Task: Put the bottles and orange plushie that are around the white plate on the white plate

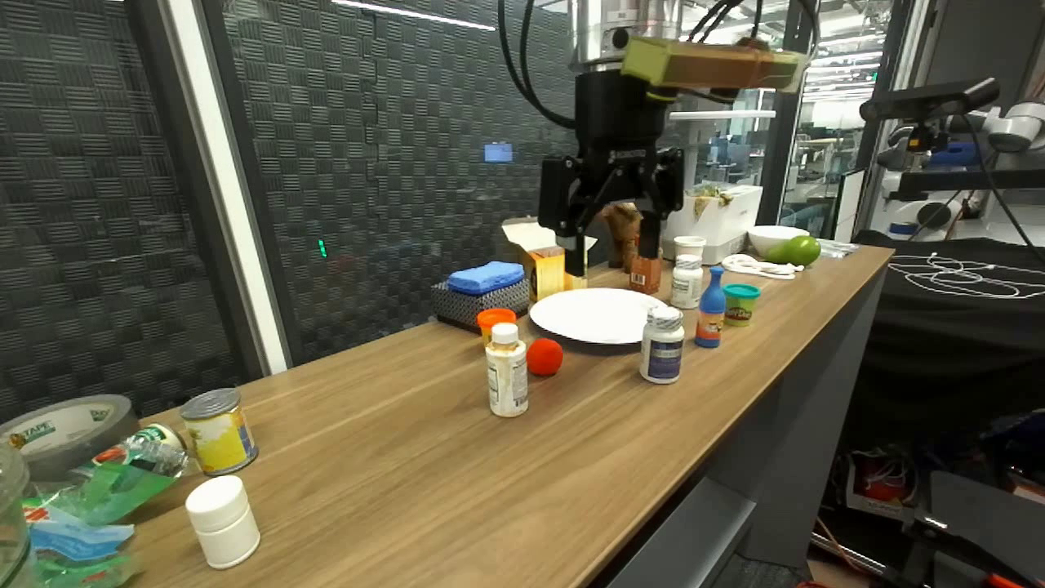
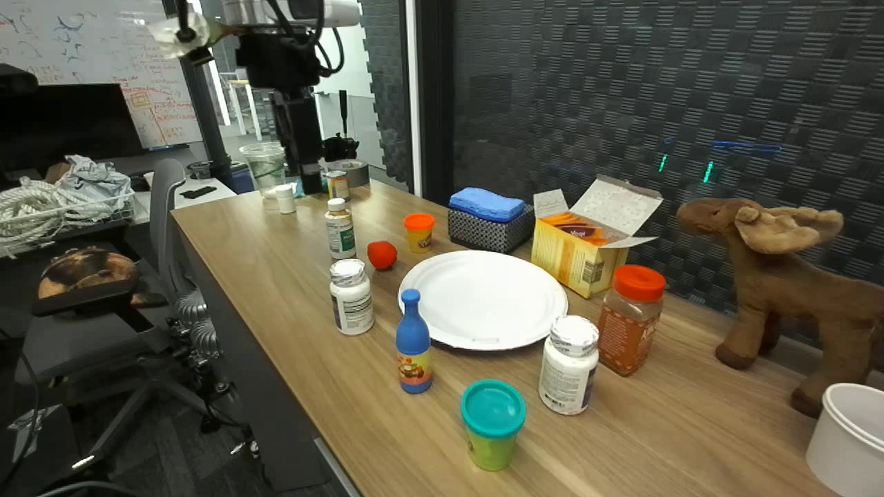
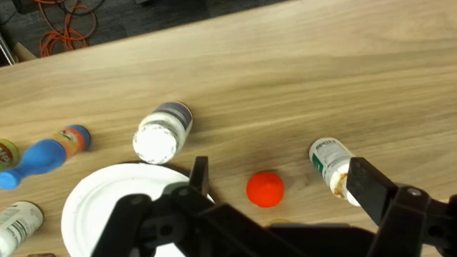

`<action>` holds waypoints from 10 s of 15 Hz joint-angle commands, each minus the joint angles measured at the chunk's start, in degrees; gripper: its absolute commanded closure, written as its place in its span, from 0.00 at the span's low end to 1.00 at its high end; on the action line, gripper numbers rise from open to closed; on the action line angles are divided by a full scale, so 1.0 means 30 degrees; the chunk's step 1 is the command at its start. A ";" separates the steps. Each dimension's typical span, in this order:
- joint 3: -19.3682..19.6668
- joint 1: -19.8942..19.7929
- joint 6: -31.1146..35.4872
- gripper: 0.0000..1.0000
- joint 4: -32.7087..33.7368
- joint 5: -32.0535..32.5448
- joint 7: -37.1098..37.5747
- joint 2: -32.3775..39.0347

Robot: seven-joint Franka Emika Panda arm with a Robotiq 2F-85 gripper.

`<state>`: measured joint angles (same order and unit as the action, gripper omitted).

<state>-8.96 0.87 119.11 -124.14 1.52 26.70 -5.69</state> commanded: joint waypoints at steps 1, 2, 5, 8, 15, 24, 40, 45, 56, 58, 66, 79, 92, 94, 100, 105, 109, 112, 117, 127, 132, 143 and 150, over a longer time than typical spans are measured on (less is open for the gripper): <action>0.0517 0.0320 -0.0033 0.00 0.3558 0.0126 -0.0050 0.2867; 0.0633 0.0389 -0.0194 0.00 0.4301 0.0233 -0.0103 0.3436; 0.0940 0.0632 -0.0667 0.00 0.6609 0.0193 -0.0452 0.5276; 0.1288 0.0918 -0.0546 0.00 0.8203 0.0227 -0.0254 0.6742; 0.2129 0.1456 -0.0592 0.00 1.0705 0.0339 -0.0787 0.9599; 0.2632 0.1244 -0.0592 0.00 1.1869 -0.0237 -0.2024 1.1500; 0.2544 0.1053 -0.0959 0.58 1.2798 -0.1472 -0.3394 1.2726; 0.2866 0.1190 -0.0818 0.71 1.2352 -0.1225 -0.2603 1.2173; 0.4208 0.0176 -0.0394 0.71 1.1181 -0.1309 -0.1135 0.9914; 0.4486 0.0009 -0.0484 0.71 1.1204 -0.1200 -0.0754 1.0134; 0.5123 -0.0900 -0.0433 0.71 1.0900 -0.1721 0.0348 1.0296; 0.5119 -0.1606 0.0551 0.71 1.1289 -0.3501 0.0118 1.1559; 0.5086 -0.0561 0.0554 0.00 0.9494 -0.2046 -0.0127 0.9220; 0.5000 0.0320 0.0324 0.00 0.8281 -0.0858 0.0157 0.7807; 0.3333 0.2448 0.0681 0.00 0.4143 0.2521 -0.0021 0.4186; 0.1439 0.3214 0.2709 0.00 0.2279 0.2471 -0.0509 0.3345; 0.0654 0.3450 0.3595 0.00 0.1807 0.2317 -0.0769 0.3586; 0.0572 0.3333 0.3954 0.00 0.1759 0.2031 -0.1120 0.3770; 0.0657 0.3019 0.4064 0.03 0.2241 0.1089 -0.2077 0.4337; 0.0765 0.2933 0.4369 0.72 0.2800 0.0836 -0.2458 0.5418; 0.0760 0.3011 0.4578 0.88 0.2433 0.1017 -0.2421 0.4819; 0.2557 0.1588 0.1818 0.93 0.2970 0.2913 0.1063 0.2515; 0.3100 0.0575 0.1070 0.93 0.4870 0.2753 0.1677 0.3839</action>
<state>0.26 2.98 124.14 -113.30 8.86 29.51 3.43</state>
